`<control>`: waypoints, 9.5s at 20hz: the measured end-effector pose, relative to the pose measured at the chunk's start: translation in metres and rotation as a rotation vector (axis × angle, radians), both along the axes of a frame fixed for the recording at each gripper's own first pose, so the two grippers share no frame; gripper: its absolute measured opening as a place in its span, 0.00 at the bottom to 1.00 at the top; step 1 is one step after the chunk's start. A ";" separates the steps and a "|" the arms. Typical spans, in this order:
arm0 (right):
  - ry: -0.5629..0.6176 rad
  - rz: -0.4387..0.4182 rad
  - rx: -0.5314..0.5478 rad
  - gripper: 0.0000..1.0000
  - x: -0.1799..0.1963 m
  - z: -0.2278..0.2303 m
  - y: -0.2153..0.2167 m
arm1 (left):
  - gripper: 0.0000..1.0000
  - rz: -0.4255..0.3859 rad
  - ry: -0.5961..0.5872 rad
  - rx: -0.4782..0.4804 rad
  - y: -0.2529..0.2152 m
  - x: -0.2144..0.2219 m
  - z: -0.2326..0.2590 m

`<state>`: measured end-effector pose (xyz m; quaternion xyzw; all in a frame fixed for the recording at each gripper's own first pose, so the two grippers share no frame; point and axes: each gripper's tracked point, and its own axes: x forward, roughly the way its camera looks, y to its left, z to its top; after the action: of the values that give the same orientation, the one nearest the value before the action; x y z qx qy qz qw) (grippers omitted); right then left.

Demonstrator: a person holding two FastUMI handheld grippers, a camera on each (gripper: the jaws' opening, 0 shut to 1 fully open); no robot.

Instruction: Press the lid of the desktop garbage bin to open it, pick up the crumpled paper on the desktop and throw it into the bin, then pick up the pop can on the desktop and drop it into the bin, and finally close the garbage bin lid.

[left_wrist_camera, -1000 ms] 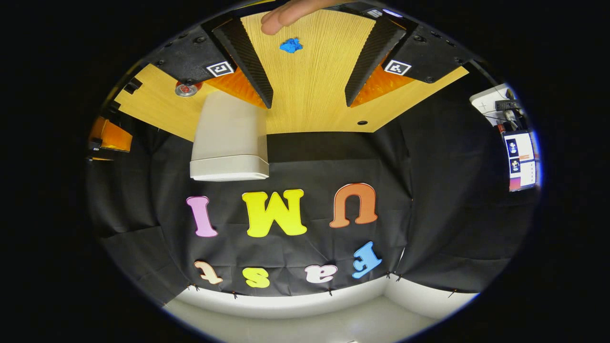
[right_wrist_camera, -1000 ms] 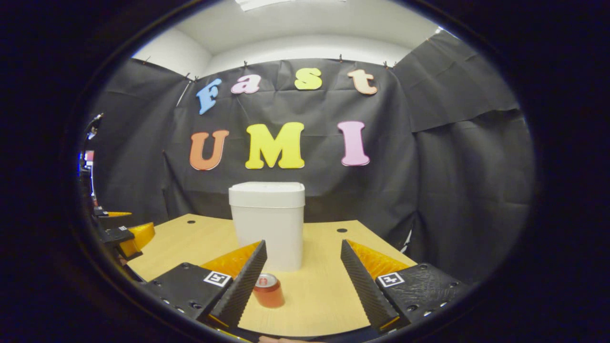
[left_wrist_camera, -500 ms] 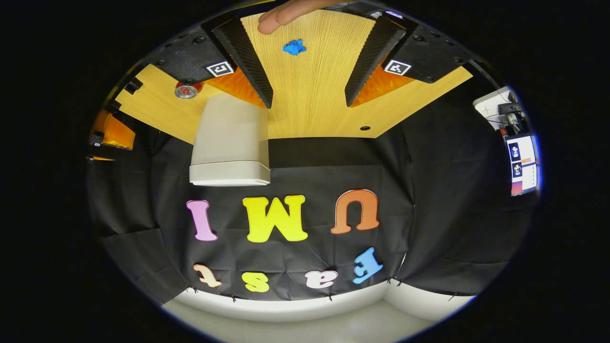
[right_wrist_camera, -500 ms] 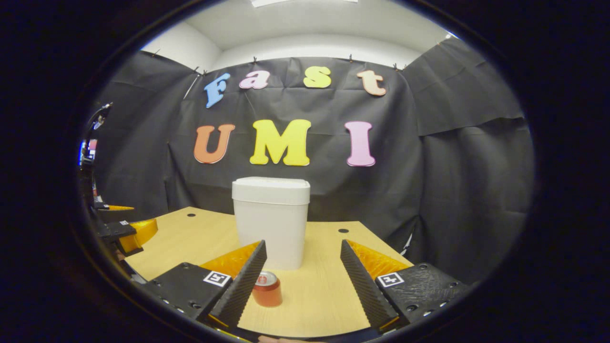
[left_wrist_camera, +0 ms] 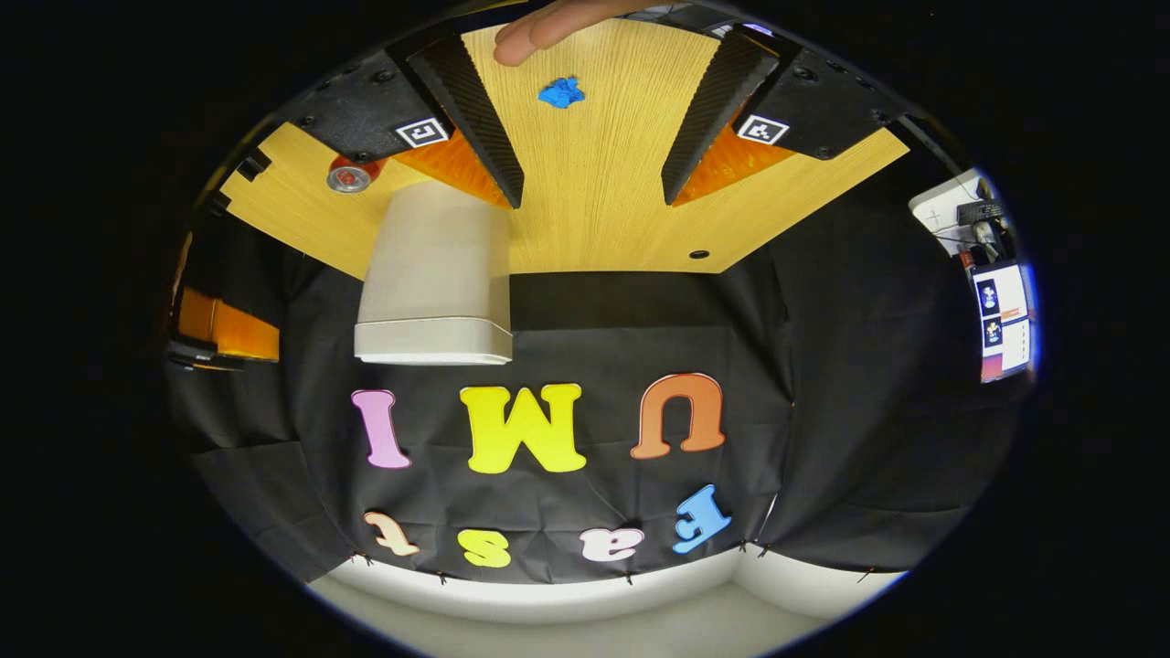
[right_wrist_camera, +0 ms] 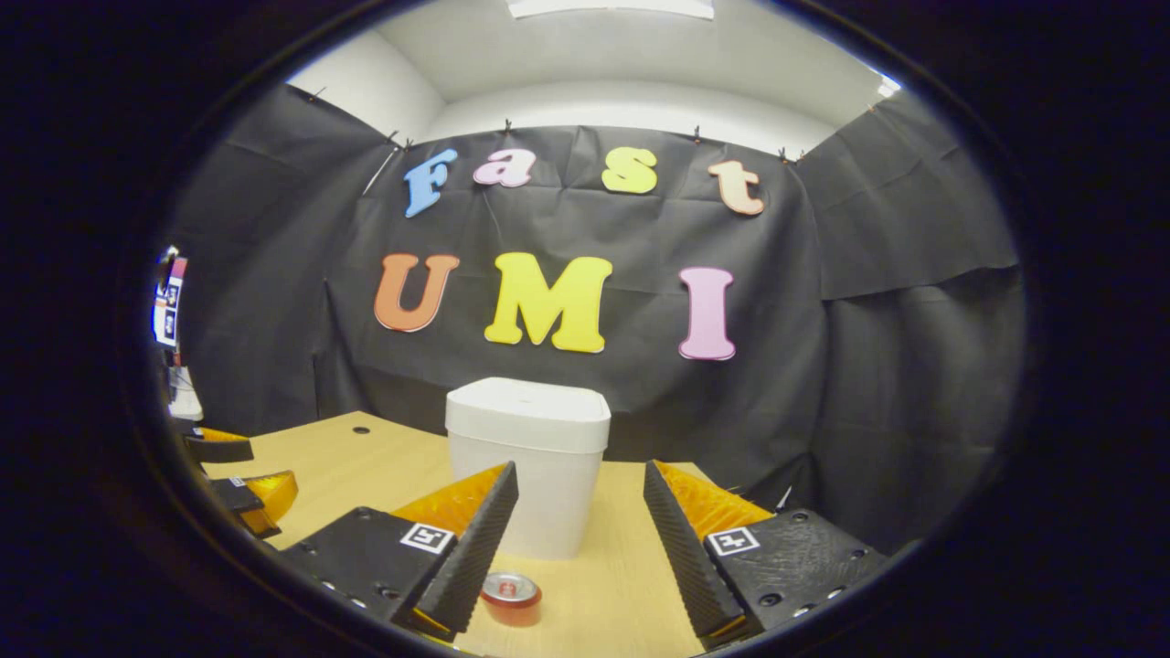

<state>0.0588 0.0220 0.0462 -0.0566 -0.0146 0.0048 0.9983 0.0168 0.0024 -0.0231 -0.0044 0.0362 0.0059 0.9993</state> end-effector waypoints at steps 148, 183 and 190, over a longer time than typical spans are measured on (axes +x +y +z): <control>0.120 0.072 0.101 0.77 -0.032 -0.052 -0.068 | 0.24 -0.120 -0.135 -0.125 -0.090 0.057 0.122; 0.082 0.024 0.147 0.76 -0.008 -0.043 -0.107 | 0.34 -0.274 -0.153 -0.064 -0.202 0.240 0.149; 0.079 0.005 0.146 0.75 -0.004 -0.043 -0.113 | 0.58 -0.302 -0.130 -0.035 -0.208 0.236 0.134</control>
<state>0.0551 -0.0909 0.0034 0.0167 0.0245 0.0085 0.9995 0.2526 -0.2053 0.1113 -0.0166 -0.0283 -0.1452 0.9889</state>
